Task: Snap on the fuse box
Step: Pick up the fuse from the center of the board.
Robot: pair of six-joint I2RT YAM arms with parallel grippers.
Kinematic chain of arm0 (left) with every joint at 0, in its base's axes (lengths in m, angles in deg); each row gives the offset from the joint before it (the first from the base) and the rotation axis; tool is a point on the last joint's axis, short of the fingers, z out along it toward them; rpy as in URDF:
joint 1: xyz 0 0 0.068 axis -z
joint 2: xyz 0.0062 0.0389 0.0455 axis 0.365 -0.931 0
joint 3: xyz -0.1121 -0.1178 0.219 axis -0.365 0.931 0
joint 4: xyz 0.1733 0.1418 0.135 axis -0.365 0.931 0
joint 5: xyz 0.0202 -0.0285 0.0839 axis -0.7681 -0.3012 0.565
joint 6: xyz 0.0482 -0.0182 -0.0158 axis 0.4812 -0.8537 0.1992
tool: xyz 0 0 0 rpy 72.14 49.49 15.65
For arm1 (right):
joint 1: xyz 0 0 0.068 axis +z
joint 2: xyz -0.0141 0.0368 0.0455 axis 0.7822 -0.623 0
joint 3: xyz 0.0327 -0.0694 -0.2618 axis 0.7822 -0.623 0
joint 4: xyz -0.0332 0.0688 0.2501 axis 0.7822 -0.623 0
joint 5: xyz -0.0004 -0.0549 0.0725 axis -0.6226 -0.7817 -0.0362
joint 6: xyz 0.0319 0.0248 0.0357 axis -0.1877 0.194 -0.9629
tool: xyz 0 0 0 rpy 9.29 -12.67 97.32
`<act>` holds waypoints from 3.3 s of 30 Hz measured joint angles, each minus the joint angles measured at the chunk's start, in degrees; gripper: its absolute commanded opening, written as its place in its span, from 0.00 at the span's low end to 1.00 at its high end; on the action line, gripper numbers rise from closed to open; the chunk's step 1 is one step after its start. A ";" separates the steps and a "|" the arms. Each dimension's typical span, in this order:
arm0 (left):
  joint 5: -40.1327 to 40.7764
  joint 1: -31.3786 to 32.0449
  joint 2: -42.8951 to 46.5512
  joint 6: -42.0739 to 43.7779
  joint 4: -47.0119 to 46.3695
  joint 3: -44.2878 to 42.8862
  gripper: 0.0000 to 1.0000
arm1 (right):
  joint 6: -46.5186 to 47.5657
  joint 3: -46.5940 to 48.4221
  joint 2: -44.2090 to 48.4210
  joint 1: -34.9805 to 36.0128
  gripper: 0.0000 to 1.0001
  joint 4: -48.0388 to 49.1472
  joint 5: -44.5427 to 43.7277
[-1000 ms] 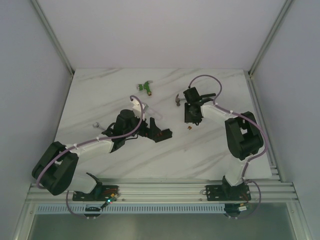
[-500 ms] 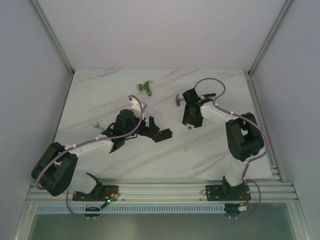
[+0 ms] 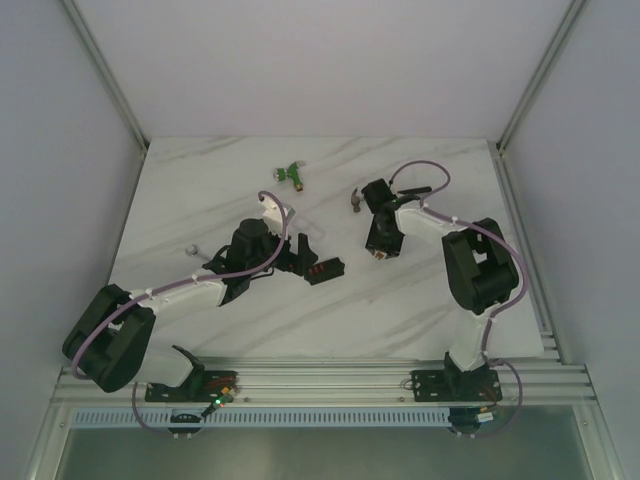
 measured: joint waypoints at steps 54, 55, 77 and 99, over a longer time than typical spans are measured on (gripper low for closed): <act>-2.89 0.00 -0.20 -1.03 -0.39 0.00 0.99 | 2.60 4.13 -3.15 2.21 0.24 -2.21 -0.26; -3.23 0.00 -0.24 -1.42 -0.63 0.00 0.99 | 2.78 3.91 -2.97 2.36 0.24 -1.92 -0.07; -3.89 3.91 -5.55 -11.39 -14.49 1.01 0.69 | 3.41 -3.85 12.46 5.99 0.24 9.92 5.97; 1.77 7.21 -13.44 -17.07 -24.33 -2.19 0.46 | -2.69 -7.65 17.25 7.02 0.25 18.49 14.08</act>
